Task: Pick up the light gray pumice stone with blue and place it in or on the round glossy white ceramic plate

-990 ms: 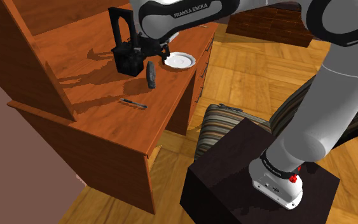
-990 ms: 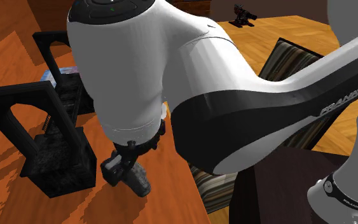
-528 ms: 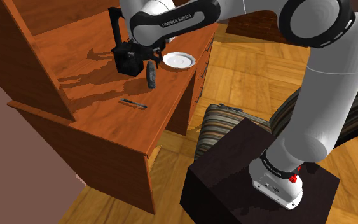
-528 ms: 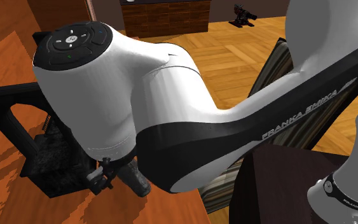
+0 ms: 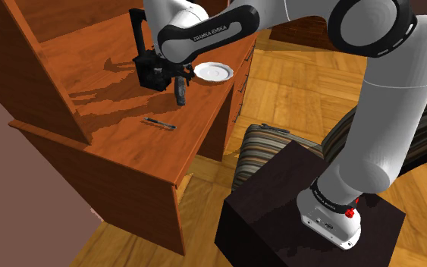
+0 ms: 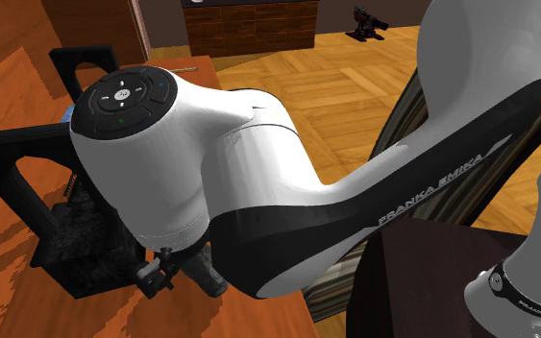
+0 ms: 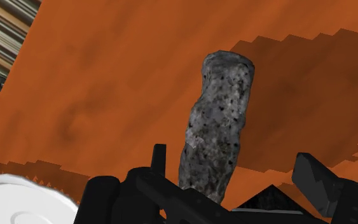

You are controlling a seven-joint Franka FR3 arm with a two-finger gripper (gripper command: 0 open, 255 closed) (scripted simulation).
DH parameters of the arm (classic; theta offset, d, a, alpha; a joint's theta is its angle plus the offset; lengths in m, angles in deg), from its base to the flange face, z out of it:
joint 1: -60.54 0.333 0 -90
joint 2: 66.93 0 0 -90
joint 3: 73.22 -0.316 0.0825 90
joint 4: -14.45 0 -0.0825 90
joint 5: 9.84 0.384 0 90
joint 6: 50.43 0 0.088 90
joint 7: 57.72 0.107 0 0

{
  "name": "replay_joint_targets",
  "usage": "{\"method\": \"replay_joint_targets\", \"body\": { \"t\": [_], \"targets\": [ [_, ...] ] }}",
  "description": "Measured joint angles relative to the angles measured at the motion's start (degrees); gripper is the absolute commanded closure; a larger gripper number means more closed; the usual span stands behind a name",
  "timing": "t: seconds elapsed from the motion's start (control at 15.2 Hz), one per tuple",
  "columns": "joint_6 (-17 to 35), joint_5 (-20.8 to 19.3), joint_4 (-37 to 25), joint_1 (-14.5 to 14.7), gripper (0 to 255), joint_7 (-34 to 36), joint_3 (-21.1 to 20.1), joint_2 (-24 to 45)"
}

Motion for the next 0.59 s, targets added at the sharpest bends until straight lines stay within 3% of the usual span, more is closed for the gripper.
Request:
{"method": "replay_joint_targets", "body": {
  "t": [0.13, 0.2, 0.59],
  "targets": [
    [0.02, 0.00, 0.01, 0.00, 0, 0.00, 0.00, 0.00],
    [0.02, 0.00, 0.01, 0.00, 255, 0.00, 0.00, 0.00],
    [0.01, 0.01, -0.01, 0.01, 255, -0.01, -0.02, -0.03]
  ]
}}
